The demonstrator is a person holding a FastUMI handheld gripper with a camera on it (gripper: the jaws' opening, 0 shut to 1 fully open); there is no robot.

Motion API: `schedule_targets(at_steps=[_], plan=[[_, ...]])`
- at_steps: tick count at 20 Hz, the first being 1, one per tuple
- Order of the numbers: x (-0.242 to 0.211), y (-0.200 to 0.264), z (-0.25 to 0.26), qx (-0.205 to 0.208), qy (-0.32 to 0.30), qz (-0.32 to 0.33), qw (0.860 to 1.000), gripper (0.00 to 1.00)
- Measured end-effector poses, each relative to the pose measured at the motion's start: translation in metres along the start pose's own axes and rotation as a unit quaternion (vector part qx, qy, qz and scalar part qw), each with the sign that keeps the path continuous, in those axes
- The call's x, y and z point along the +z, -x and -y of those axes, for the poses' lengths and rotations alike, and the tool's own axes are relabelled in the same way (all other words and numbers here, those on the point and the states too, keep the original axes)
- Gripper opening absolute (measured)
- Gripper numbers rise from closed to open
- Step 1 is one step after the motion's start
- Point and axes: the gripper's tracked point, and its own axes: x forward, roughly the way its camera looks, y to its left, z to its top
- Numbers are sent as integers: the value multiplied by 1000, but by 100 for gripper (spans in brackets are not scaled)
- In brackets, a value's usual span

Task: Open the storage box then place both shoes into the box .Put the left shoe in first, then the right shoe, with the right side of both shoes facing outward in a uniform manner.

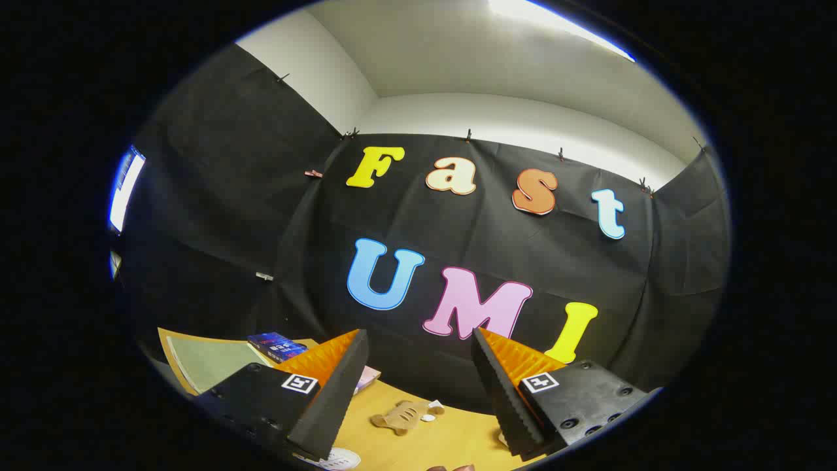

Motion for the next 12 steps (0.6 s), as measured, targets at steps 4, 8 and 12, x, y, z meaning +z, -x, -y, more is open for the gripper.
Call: schedule_targets(at_steps=[4, 8, 12], plan=[[4, -5, -7, 10, -15, 2, 1000, 97], [1, -12, -19, 28, -20, -9, 999, 97], [2, -19, -38, 55, -19, -9, 998, 97]])
